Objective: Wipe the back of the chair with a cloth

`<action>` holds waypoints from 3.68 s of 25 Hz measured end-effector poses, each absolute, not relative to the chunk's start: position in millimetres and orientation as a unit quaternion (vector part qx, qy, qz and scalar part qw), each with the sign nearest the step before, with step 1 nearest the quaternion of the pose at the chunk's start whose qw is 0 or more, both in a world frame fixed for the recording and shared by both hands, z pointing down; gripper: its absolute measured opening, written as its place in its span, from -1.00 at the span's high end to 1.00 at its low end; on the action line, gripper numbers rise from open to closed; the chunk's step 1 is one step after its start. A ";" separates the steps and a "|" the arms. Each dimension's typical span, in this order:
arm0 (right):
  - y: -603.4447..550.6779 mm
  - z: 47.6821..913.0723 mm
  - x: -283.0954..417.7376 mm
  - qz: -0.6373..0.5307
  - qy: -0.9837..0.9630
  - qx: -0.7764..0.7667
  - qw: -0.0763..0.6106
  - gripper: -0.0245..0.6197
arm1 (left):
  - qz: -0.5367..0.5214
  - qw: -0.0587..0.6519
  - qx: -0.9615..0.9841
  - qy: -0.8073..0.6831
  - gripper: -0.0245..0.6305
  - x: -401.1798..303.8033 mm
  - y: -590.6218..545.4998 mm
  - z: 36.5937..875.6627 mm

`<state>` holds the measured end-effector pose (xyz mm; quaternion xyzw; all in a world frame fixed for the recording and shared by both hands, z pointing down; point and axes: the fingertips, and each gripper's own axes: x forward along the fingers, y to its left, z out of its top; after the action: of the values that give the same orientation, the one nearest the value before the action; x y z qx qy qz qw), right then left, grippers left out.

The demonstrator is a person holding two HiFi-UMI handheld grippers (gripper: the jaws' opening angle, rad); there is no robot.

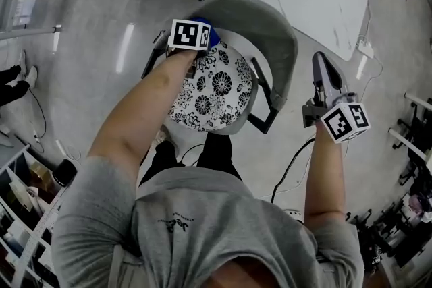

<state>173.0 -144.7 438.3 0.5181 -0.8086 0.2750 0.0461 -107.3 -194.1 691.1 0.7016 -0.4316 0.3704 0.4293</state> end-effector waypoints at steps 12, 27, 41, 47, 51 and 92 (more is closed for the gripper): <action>-145.7 449.1 241.4 0.279 -0.794 0.540 0.027 0.91 | 0.442 0.327 0.752 -0.364 0.55 -5.5 -203.9 676.0; -124.7 448.2 285.2 0.271 -0.783 0.560 0.006 0.91 | 0.524 0.140 0.817 -0.196 0.55 119.8 -133.9 671.0; -95.1 436.7 263.1 0.258 -0.784 0.564 0.020 0.91 | 0.480 0.100 0.869 -0.068 0.55 157.4 -52.9 654.2; -89.1 428.1 227.3 0.252 -0.787 0.563 0.024 0.91 | 0.401 0.335 0.817 -0.244 0.55 34.8 -96.9 668.7; -88.6 429.7 191.0 0.254 -0.794 0.552 0.030 0.91 | 0.375 0.408 0.755 -0.349 0.55 -70.5 -118.1 694.3; -102.0 452.4 314.7 0.250 -0.776 0.579 0.022 0.91 | 0.473 0.236 0.816 -0.235 0.55 102.1 -145.0 703.1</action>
<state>314.7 -102.0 452.4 0.5789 -0.7757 0.2505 0.0223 102.1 -145.0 703.1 0.8160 -0.2352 0.4726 0.2356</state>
